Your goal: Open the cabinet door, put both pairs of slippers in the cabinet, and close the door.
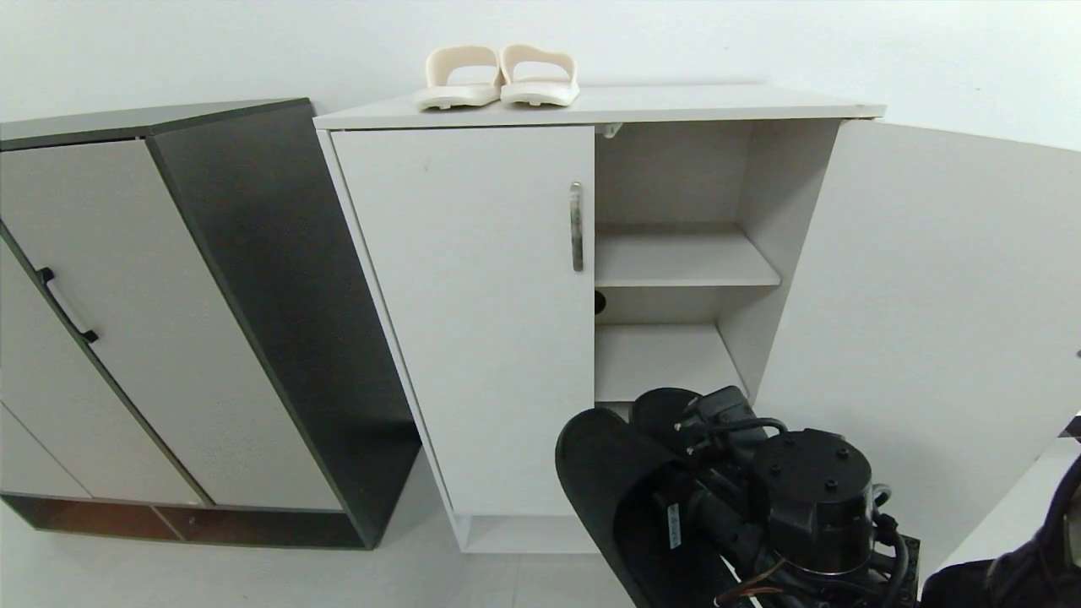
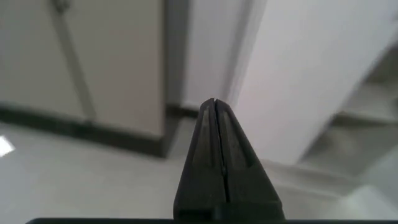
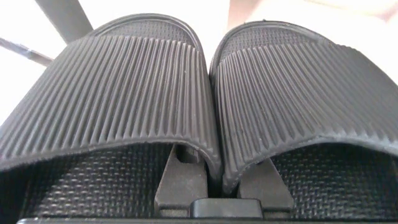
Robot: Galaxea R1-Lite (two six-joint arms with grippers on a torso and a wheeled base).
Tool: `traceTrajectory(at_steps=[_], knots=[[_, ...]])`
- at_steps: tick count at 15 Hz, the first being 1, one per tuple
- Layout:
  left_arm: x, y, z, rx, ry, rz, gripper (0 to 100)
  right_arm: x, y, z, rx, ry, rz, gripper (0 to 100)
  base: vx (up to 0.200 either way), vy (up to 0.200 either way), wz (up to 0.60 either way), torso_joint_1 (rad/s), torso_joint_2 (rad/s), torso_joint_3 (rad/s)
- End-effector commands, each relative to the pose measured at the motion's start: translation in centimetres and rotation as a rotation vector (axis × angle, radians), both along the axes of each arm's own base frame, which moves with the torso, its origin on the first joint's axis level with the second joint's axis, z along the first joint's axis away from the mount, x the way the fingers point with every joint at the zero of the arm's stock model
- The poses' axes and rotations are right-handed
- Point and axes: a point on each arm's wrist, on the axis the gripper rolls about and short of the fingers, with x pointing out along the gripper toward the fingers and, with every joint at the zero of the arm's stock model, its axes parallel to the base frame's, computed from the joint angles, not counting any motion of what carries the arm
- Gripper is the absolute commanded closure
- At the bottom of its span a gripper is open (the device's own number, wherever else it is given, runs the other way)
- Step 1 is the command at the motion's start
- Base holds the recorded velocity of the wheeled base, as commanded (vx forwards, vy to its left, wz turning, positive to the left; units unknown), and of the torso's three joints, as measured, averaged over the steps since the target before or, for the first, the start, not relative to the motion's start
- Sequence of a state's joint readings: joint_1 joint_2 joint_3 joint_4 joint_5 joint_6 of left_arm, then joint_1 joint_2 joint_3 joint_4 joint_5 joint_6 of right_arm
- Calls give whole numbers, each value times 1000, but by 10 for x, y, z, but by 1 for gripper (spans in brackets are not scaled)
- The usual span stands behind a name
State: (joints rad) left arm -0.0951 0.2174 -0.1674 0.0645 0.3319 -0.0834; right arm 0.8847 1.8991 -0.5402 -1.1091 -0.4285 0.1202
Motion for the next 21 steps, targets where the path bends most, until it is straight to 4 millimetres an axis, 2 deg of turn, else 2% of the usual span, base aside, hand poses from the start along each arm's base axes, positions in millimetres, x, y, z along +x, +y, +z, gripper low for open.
traceTrajectory(at_steps=[1,2,3,4,8,11,15,21], knots=[[-16,-1,-37,76,-49,110,100,1,0,-3,-7,5,-2,100,0,0,0,0,0,0],[-13,-2,-39,129,-70,34,100,0,1,-3,-7,5,1,100,0,0,0,0,0,0],[-10,-6,-40,94,-137,-130,100,0,1,-3,-6,5,6,100,0,0,0,0,0,0],[-10,-9,-45,20,-84,-276,100,-1,2,-3,-8,6,9,100,0,0,0,0,0,0],[-9,-9,-44,58,-103,-258,100,-5,7,-2,-3,2,26,100,0,0,0,0,0,0],[-9,-9,-44,45,-104,-260,100,7,22,-9,4,3,5,100,0,0,0,0,0,0],[-9,-9,-44,47,-104,-260,100,19,40,-15,-1,-31,-138,100,0,0,0,0,0,0],[-9,-9,-44,52,-103,-261,100,23,44,-26,-39,12,-212,100,0,-200,0,7,2,2]])
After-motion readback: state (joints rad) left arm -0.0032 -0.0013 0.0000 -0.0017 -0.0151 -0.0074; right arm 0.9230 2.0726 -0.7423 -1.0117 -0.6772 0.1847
